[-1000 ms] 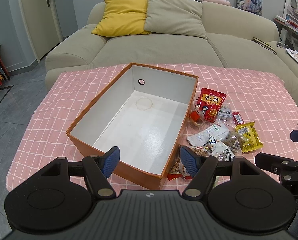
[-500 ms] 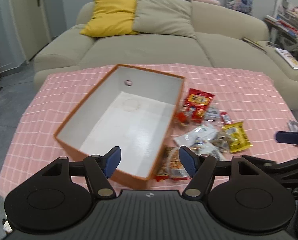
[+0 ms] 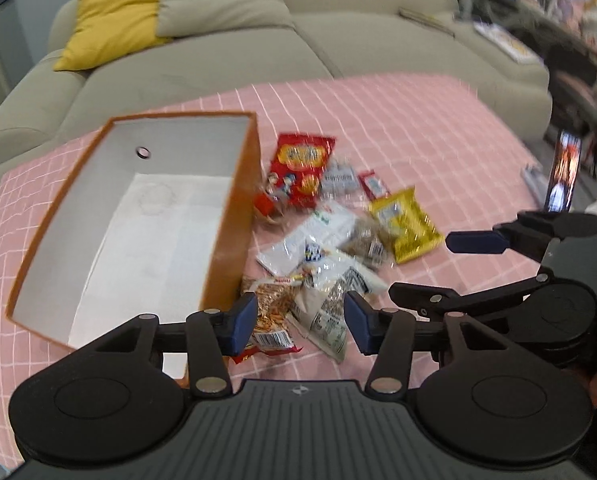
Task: Organize snacks
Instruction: 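Grasp the Mimi snack bag with the left gripper while the right grasps the white bread bag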
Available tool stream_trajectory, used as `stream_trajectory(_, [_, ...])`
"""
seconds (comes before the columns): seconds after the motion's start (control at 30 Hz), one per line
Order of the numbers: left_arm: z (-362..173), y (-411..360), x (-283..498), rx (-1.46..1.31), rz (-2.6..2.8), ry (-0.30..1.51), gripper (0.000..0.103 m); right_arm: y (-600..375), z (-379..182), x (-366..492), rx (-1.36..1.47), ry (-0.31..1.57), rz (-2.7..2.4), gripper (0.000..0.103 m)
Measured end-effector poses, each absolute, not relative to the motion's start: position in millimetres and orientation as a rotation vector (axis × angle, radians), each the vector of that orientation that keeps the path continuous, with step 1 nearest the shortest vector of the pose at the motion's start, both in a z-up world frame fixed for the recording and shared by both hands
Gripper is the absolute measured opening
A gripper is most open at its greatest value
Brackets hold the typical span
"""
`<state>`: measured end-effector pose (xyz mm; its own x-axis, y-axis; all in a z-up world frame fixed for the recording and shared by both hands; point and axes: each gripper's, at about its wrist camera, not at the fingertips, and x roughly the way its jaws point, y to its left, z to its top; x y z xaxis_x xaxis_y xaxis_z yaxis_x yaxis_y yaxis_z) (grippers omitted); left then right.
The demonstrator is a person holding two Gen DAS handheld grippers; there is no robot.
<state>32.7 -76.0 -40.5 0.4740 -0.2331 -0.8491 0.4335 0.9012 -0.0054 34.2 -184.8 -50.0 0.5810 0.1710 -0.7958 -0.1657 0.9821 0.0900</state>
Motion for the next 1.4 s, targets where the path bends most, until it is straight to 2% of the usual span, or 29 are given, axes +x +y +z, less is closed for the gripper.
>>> stream_trajectory(0.1, [-55.9, -86.8, 40.5, 0.288, -0.426, 1.040, 0.053, -188.0, -67.0, 38.0, 0.020, 0.964, 0.233, 0.063])
stream_trajectory(0.27, [-75.3, -95.7, 52.6, 0.397, -0.443, 1.096, 0.053, -181.8, -84.4, 42.6, -0.002, 0.961, 0.299, 0.062])
stream_trajectory(0.37, [-81.2, -97.0, 58.9, 0.427, -0.450, 1.113, 0.052, -174.8, -93.2, 49.3, -0.026, 0.960, 0.335, 0.065])
stream_trajectory(0.47, [-84.7, -96.5, 65.4, 0.429, -0.444, 1.129, 0.052, -167.8, -101.9, 57.2, -0.037, 0.949, 0.364, 0.077])
stream_trajectory(0.77, [-90.0, -96.3, 75.8, 0.422, -0.427, 1.177, 0.052, -142.6, -130.7, 80.5, -0.115, 0.959, 0.395, 0.078])
stream_trajectory(1.1, [-102.6, -111.1, 82.5, 0.495, -0.435, 1.182, 0.052, -150.8, -138.7, 79.0, -0.166, 0.960, 0.391, 0.057])
stream_trajectory(1.4, [-133.1, -135.4, 87.2, 0.624, -0.414, 1.187, 0.052, -168.4, -133.4, 59.2, -0.197, 0.971, 0.405, 0.053])
